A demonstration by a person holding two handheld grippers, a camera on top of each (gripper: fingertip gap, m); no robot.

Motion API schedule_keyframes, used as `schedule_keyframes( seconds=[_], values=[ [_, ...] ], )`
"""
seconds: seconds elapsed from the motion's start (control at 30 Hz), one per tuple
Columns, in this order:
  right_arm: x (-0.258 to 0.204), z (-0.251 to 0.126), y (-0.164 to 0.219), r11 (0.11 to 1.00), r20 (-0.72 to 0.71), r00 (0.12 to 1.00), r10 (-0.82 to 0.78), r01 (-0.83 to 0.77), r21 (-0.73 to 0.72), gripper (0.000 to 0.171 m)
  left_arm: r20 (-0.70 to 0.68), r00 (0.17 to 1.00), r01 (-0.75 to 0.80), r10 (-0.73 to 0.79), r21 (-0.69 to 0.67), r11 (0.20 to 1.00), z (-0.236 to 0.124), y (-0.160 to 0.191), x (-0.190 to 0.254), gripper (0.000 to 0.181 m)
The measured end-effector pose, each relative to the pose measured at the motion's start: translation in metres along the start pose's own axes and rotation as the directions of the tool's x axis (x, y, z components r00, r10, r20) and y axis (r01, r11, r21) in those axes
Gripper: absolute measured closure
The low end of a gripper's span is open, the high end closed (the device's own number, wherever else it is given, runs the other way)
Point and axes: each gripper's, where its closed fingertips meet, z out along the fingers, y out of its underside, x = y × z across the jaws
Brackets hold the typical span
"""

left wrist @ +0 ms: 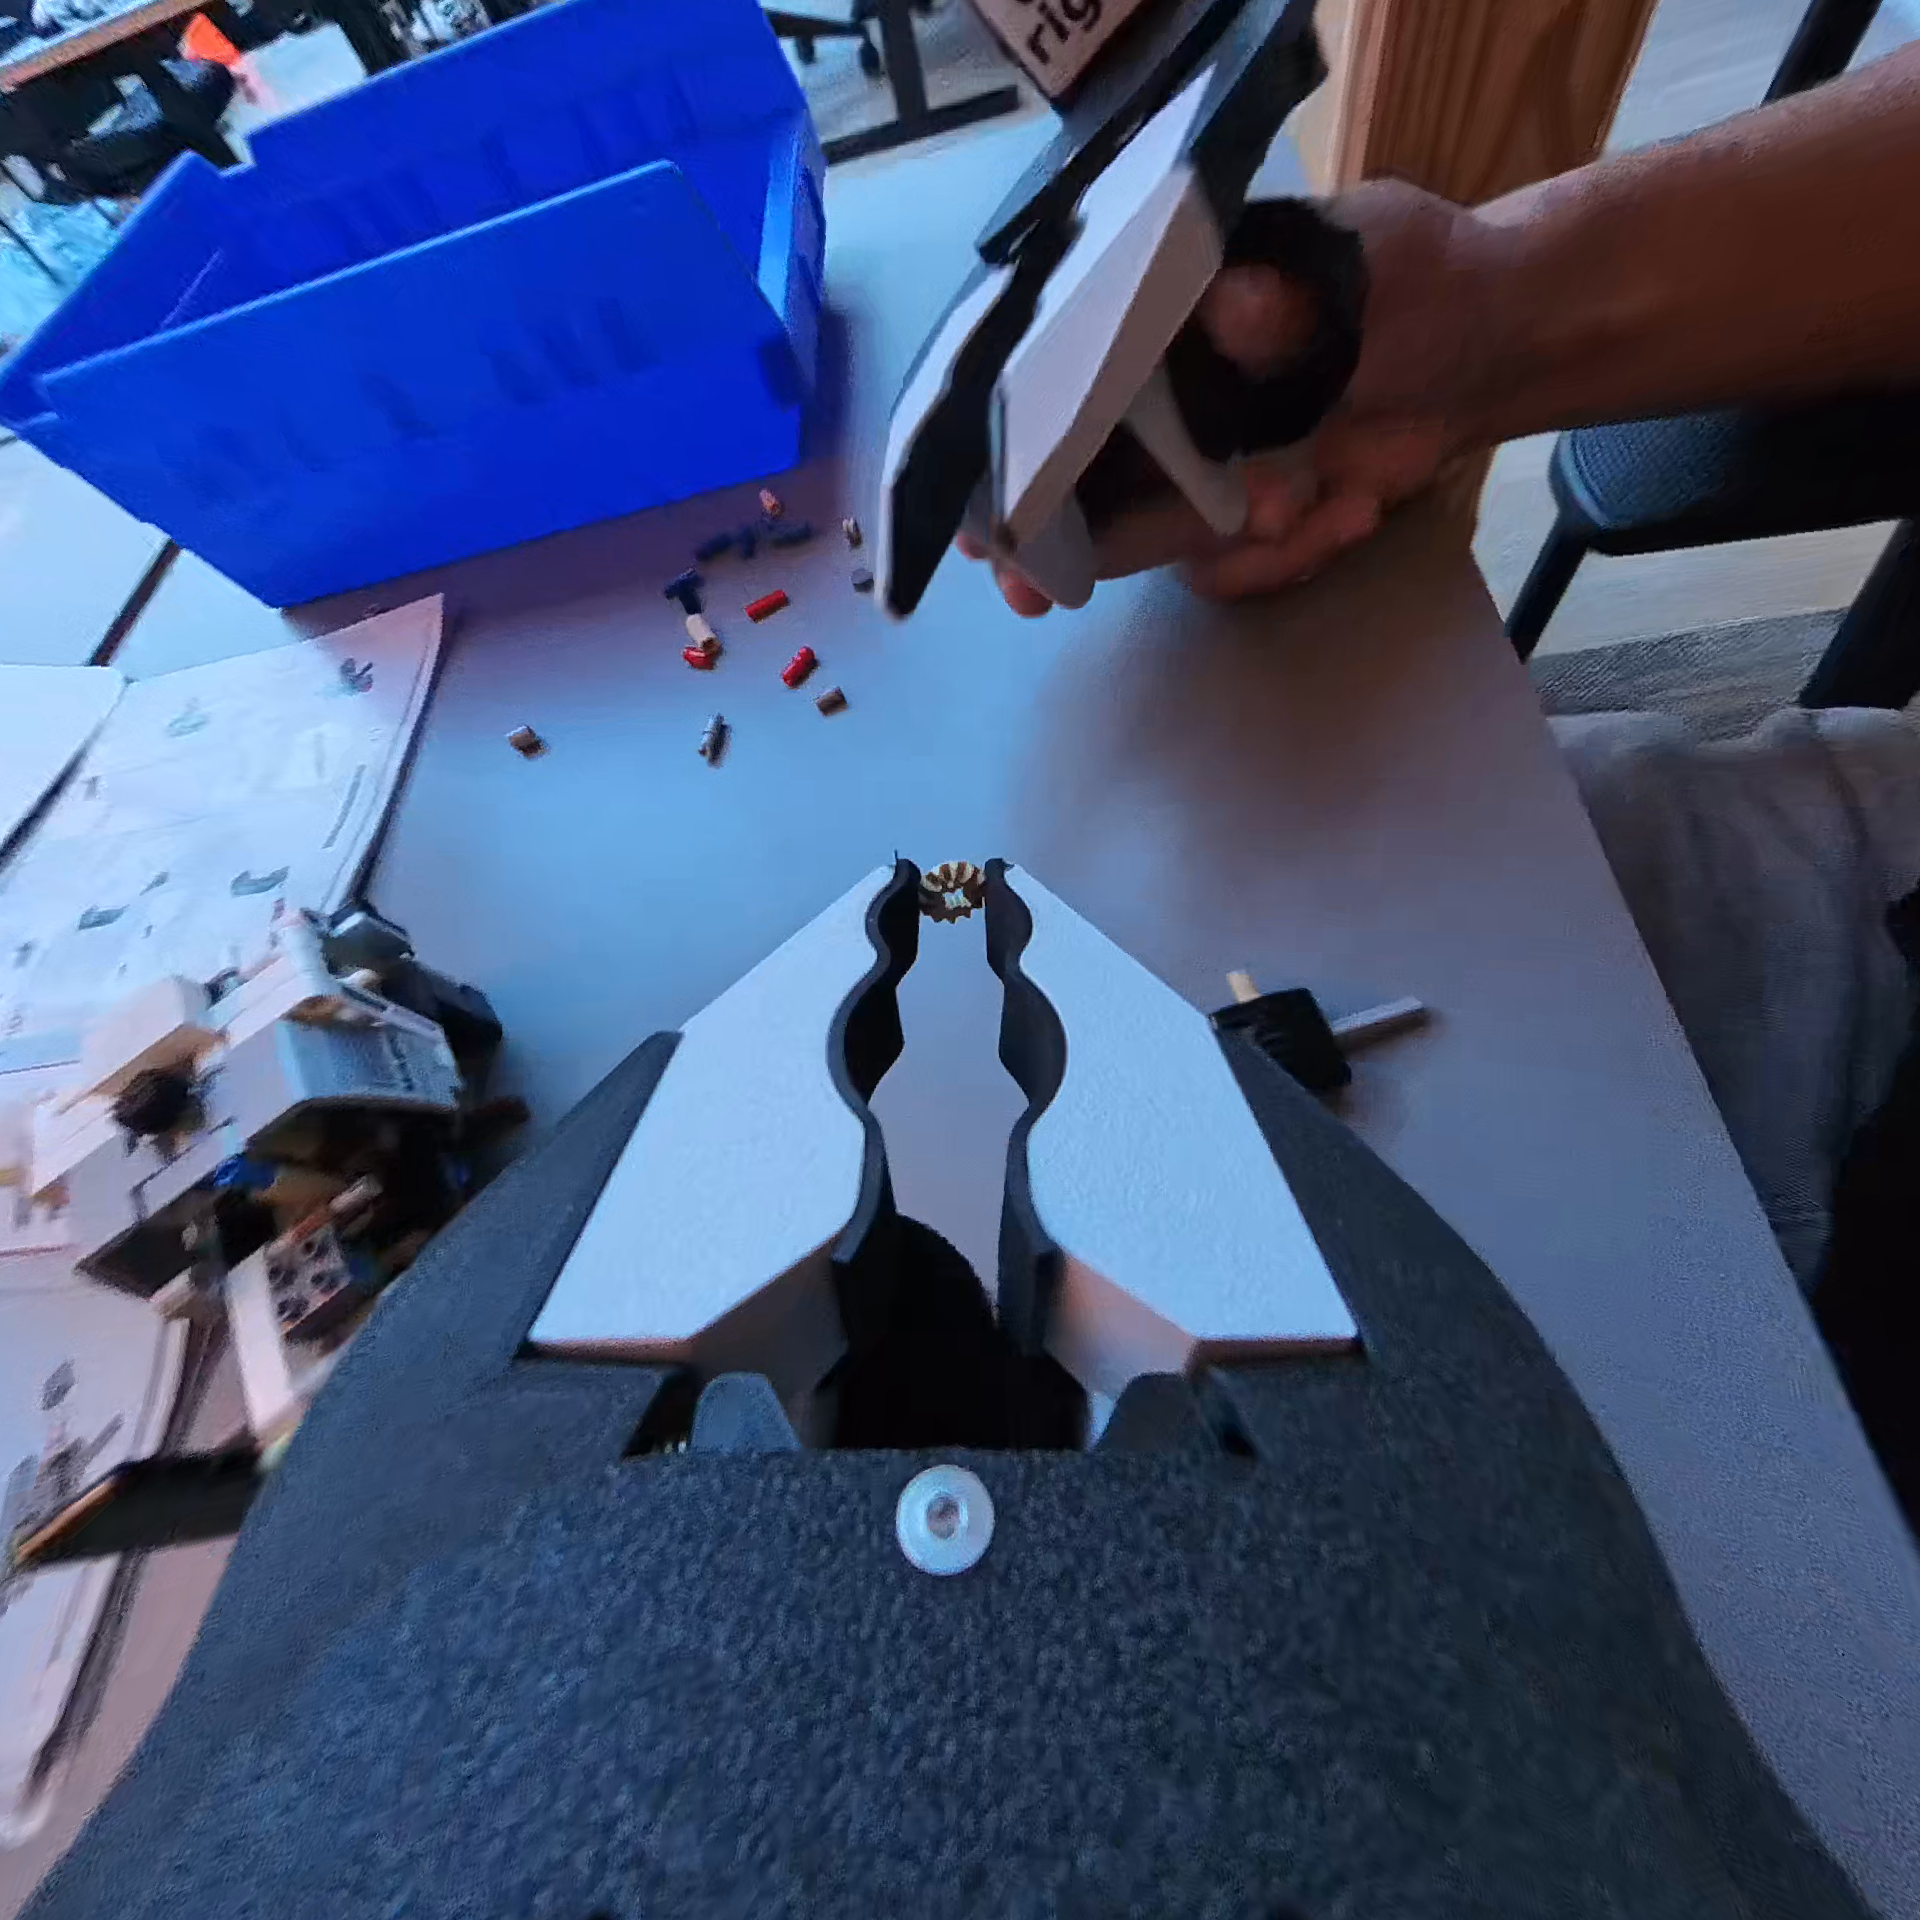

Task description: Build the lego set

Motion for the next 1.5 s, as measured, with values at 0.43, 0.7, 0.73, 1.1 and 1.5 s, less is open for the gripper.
schedule_keyframes(
  seconds=[0.43,0.7,0.73,1.1,1.5],
  values=[
    [0.01,-0.005,-0.007,0.986,-0.136,0.977,-0.165,0.168,0.009,0.153,-0.093,0.994,0.062,-0.058,0.039,0.997,0.002,0.028,0.003,0.171],
    [0.004,0.003,0.017,0.98,-0.234,0.956,-0.18,0.154,-0.123,0.154,-0.117,0.981,0.162,-0.153,0.064,0.985,-0.003,0.027,-0.006,0.171],
    [-0.006,0.01,0.029,0.971,-0.268,0.942,-0.2,0.155,-0.18,0.154,-0.113,0.982,0.159,-0.152,0.057,0.986,-0.004,0.029,-0.006,0.171],
    [-0.019,0.021,0.119,0.886,-0.645,0.668,-0.372,0.049,-0.461,0.139,-0.18,0.983,-0.041,0.027,-0.074,0.996,-0.027,0.061,0.041,0.171],
    [-0.019,0.03,0.123,0.894,-0.667,0.659,-0.348,0.019,-0.448,0.133,-0.196,0.978,-0.099,0.07,-0.145,0.984,-0.02,0.07,0.061,0.171]
  ],
)
